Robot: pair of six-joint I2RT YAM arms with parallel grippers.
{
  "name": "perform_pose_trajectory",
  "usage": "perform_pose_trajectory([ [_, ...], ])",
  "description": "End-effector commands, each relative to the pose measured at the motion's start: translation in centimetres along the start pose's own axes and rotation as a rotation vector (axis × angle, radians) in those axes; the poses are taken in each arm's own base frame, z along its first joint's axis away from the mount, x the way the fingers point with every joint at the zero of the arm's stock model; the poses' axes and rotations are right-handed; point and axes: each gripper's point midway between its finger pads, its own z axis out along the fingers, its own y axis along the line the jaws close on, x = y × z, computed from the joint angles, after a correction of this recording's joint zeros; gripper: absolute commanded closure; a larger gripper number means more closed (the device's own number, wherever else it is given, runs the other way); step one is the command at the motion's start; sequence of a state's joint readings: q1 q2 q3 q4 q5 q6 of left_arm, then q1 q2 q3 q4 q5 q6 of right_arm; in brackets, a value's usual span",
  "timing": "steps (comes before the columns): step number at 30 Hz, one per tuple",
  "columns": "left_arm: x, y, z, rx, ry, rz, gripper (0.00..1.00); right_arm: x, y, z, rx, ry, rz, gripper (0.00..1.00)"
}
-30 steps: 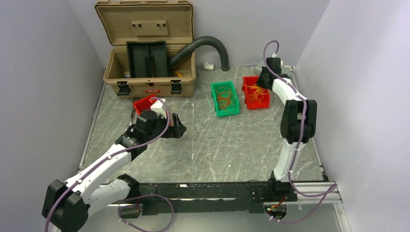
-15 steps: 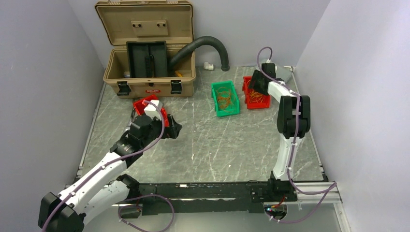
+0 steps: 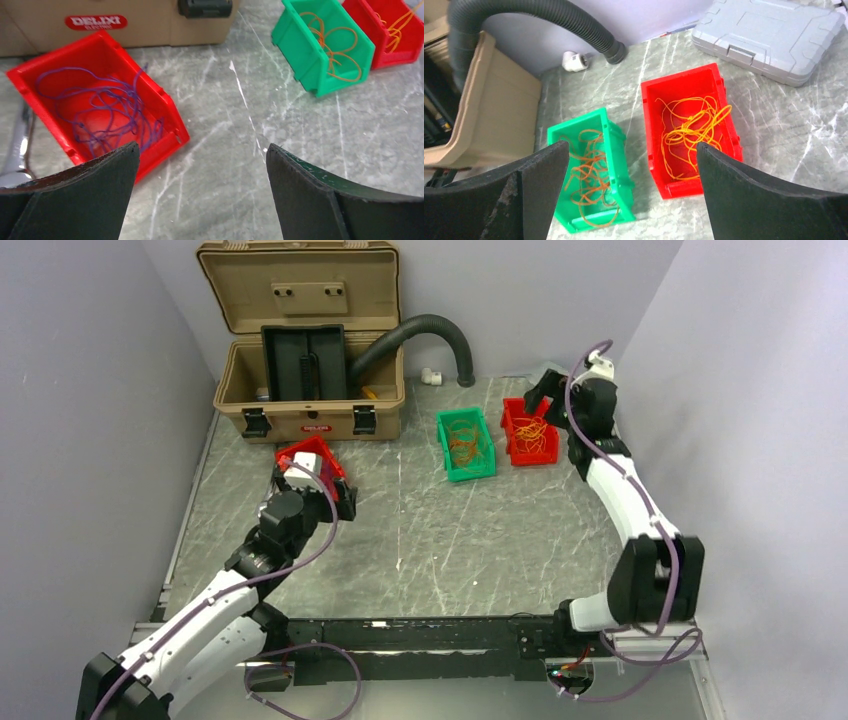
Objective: Untangle the cables
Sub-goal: Place the cable in the bin, then reset both arms
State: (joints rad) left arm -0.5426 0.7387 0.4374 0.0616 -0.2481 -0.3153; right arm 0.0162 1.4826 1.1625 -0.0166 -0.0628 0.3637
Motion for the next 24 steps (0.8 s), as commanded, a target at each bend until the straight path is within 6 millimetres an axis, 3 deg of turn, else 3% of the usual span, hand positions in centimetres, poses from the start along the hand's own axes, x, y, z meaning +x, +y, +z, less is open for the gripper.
perform_pose_trajectory([
  [1,-4.7,1.3,-0.4,-0.073,-0.186,0.081,0.01,-1.5,1.2,-3.7,-0.091,-0.154,-0.061,0.0],
  [5,-4.2,4.9,-1.0,-0.256,-0.219,0.099,0.01,-0.4,0.6,-7.8,-0.11,-0.288,-0.148,0.0],
  [9,-3.3,7.6,-1.2,-0.392,-0.23,0.184,0.01,3.3,0.1,-10.3,-0.163,-0.344,-0.193,0.0],
  [12,-3.1,9.8,-1.4,-0.504,-0.274,0.285,0.01,5.8,-2.2,-10.2,-0.074,-0.294,-0.215,0.0],
  [15,-3.1,10.3,-1.4,-0.48,-0.349,0.347,0.02,7.3,-4.8,-10.0,0.041,-0.304,-0.225,0.0],
  [17,-2.2,11.2,-0.6,-0.43,-0.355,0.316,0.02,8.5,-7.0,-9.7,0.122,-0.335,-0.209,0.01],
  [19,-1.0,13.2,0.3,-0.431,-0.317,0.254,0.01,9.9,-7.7,-9.3,0.133,-0.341,-0.215,0.02],
  [22,-0.2,14.1,2.4,-0.376,-0.275,0.253,0.01,11.3,-9.2,-7.8,0.182,-0.312,-0.294,0.04],
  [23,0.9,14.5,3.3,-0.373,-0.191,0.245,0.01,11.5,-10.2,-7.6,0.219,-0.34,-0.299,0.04],
  [24,0.8,14.6,4.1,-0.353,-0.143,0.226,0.01,11.6,-10.8,-7.7,0.243,-0.382,-0.298,0.03],
])
